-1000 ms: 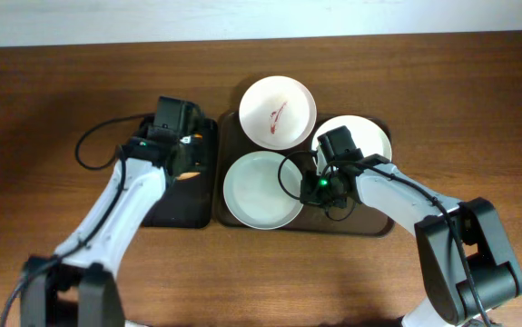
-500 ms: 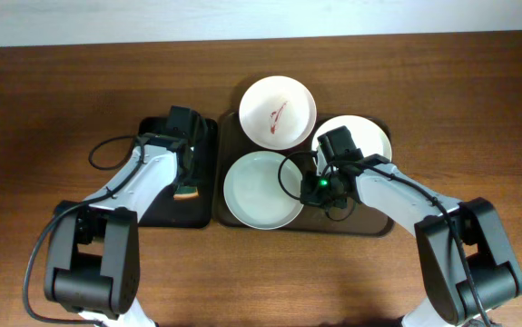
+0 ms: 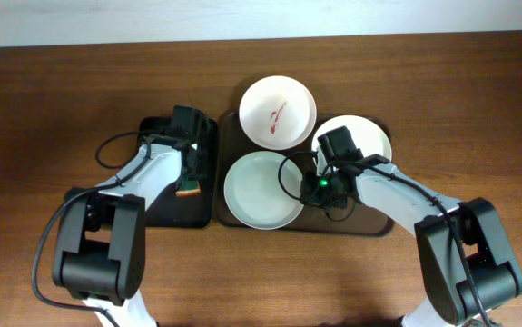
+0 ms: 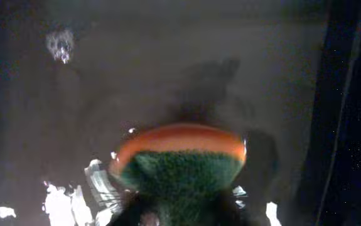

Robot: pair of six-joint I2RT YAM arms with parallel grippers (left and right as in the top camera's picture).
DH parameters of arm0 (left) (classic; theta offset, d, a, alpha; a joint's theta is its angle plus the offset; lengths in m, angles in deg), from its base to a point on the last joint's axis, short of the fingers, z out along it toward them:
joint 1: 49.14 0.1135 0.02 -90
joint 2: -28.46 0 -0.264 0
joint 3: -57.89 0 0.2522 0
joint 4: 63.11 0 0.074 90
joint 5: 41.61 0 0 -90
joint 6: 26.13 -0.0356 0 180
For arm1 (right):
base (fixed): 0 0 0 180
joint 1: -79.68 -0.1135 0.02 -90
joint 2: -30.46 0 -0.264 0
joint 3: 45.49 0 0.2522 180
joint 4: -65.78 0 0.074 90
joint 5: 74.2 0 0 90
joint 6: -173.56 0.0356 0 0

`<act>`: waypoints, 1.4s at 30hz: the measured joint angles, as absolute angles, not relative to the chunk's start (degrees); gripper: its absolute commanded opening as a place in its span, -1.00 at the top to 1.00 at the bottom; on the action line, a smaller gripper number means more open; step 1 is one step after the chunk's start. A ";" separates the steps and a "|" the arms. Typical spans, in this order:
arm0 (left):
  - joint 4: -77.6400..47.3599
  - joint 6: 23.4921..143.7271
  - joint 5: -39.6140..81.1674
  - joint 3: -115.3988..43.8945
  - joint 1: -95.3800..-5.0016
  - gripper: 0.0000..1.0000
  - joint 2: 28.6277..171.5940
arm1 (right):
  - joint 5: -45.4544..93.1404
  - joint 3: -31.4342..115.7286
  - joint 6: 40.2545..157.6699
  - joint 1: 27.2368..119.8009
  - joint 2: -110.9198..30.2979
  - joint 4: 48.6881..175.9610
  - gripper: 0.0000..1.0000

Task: Clean dirty plates on tray and stack at the side
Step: 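Move the sponge back over the black tray with left gripper, then carry the cleaned plate right and set it at the table's right side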

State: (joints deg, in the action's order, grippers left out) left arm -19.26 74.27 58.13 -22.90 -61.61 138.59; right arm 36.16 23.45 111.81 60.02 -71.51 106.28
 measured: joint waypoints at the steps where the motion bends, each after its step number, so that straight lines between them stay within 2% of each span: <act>1: -19.46 74.03 58.20 -22.90 -61.61 1.00 138.63 | 36.16 23.45 111.81 60.02 -71.51 106.28 0.88; 3: -19.41 73.98 58.31 -22.92 -61.61 1.00 138.66 | 36.16 23.45 111.75 60.02 -71.51 106.28 0.89; 4: -19.13 73.98 58.31 -23.01 -61.61 0.71 138.66 | 36.16 23.45 111.77 60.02 -71.51 106.28 0.89; 5: -18.41 73.98 58.31 -23.32 -61.61 0.09 138.66 | 36.14 23.45 111.79 60.02 -71.51 106.30 0.89; 6: -17.14 74.13 58.26 -23.69 -61.61 -0.21 138.63 | 36.16 23.45 111.79 60.02 -71.51 106.30 0.89; 7: -16.20 73.94 58.31 -23.91 -61.61 -0.38 138.61 | 36.14 23.45 111.77 60.02 -71.51 106.30 0.89; 8: -14.34 73.94 58.31 -24.15 -61.61 -0.45 138.57 | 36.14 23.45 111.79 60.02 -71.51 106.30 0.89; 11: -9.21 74.13 58.31 -24.69 -61.61 -0.44 138.09 | 36.16 23.45 111.79 60.02 -71.51 106.30 0.89; 15: -5.64 74.20 58.00 -24.78 -61.61 0.08 137.98 | 36.16 23.45 111.79 60.02 -71.51 106.30 0.89; 17: -5.77 74.07 57.34 -24.78 -61.65 0.24 137.98 | 36.16 23.45 111.77 60.02 -71.51 106.30 0.89; 18: -6.26 74.07 56.99 -24.78 -61.65 0.45 137.98 | 36.14 23.45 111.79 60.02 -71.51 106.30 0.89; 19: -6.71 74.18 56.73 -24.78 -61.65 0.77 137.98 | 36.14 23.45 111.79 60.02 -71.51 106.32 0.89; 20: -7.39 73.87 56.56 -24.78 -61.65 1.00 137.98 | 36.16 23.45 111.73 60.02 -71.51 106.32 0.89; 24: -8.46 74.11 56.14 -24.78 -61.65 1.00 137.98 | 36.14 23.45 111.75 60.02 -71.51 106.52 0.91; 25: -8.44 74.13 56.12 -24.78 -61.65 0.81 137.98 | 36.14 23.45 111.77 60.02 -71.51 106.52 0.92; 27: -8.20 74.03 56.12 -24.78 -61.65 -0.01 137.98 | 36.14 23.45 111.42 60.02 -71.51 106.52 0.92; 28: -7.94 73.94 56.03 -24.78 -61.65 -0.20 137.98 | 36.14 23.45 111.14 60.02 -71.51 106.54 0.92; 29: -7.30 73.96 55.90 -24.78 -61.65 -0.29 137.98 | 36.16 23.45 110.55 60.02 -71.51 106.65 0.92; 31: -6.45 73.89 55.92 -24.78 -61.65 -0.73 137.96 | 36.14 23.49 109.23 60.02 -71.49 107.33 0.92; 34: -8.05 74.31 55.88 -24.78 -61.65 -1.00 137.48 | 35.42 23.56 106.85 60.04 -70.62 108.93 0.92; 37: -11.46 74.18 55.90 -24.89 -61.65 -0.96 136.16 | 33.54 24.32 104.40 60.04 -67.95 112.01 0.92; 39: -13.03 74.13 55.77 -25.15 -61.65 -0.57 135.81 | 31.20 25.13 102.74 60.02 -65.37 114.52 0.92; 41: -14.41 74.46 55.18 -25.20 -61.65 -0.36 135.75 | 28.97 25.68 101.24 60.02 -63.45 116.07 0.92; 42: -15.37 74.00 54.57 -25.20 -61.65 -0.18 135.75 | 27.29 26.01 100.16 60.02 -61.94 117.21 0.92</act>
